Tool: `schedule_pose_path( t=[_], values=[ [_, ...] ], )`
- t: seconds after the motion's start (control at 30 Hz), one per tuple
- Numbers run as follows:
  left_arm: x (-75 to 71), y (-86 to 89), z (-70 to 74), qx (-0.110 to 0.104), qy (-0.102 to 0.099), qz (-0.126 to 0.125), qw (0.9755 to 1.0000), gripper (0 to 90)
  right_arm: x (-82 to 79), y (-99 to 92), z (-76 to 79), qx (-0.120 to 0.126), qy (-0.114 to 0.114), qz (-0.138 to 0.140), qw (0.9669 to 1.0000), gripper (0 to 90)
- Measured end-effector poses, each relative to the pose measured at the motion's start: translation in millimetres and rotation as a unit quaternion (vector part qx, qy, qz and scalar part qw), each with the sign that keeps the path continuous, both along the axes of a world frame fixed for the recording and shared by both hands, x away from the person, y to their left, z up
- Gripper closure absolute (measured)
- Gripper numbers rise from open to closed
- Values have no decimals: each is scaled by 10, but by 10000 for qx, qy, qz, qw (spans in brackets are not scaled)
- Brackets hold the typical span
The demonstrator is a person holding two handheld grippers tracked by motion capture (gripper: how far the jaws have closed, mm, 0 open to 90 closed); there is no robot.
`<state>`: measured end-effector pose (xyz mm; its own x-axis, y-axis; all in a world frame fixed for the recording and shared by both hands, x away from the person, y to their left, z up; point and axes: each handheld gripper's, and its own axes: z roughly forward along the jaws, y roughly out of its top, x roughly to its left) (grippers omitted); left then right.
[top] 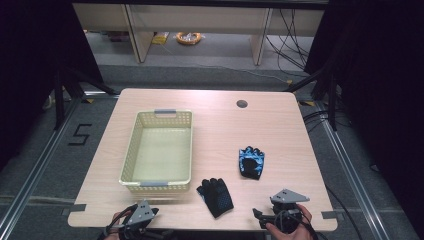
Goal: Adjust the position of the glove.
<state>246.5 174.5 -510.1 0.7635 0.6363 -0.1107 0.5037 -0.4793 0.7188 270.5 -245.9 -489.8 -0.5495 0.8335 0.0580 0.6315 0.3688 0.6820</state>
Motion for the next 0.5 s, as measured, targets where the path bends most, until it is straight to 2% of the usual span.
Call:
schedule_pose_path(
  t=[0.07, 0.13, 0.2, 0.27, 0.33, 0.37, 0.4, 0.47, 0.5],
  values=[
    [-2, 2, 3, 8, 15, -50, 10000, 167, -4, 0, 8, 79, 78, -66, 9999, 267],
    [-3, -3, 2, 8, -1, -13, 10000, 166, 5, -11, 12, 95, 105, 44, 9999, 287],
    [-13, -17, -10, -90, 68, 56, 9999, 167, 5, -13, 13, 88, 108, 26, 9999, 292],
    [-8, -9, -5, -20, 49, 33, 10000, 167, 7, -14, 10, 68, 127, 2, 9999, 310],
    [-3, -3, 1, 4, 0, -15, 10000, 166, 11, -18, 8, 69, 119, -5, 9999, 320],
    [-4, -3, 2, 6, 0, -16, 10000, 166, 2, -9, 10, 32, 31, -114, 9999, 326],
    [-13, -10, -3, -39, 66, 56, 10000, 167, 7, -5, 6, 66, 42, -65, 9999, 334],
    [-13, -11, -2, -38, 62, 50, 10000, 167, 17, -15, 2, -8, 29, 67, 10000, 338],
    [-13, -11, -2, -36, 65, 47, 10000, 166, 15, -8, 4, 17, 55, 47, 10000, 342]
  ],
)
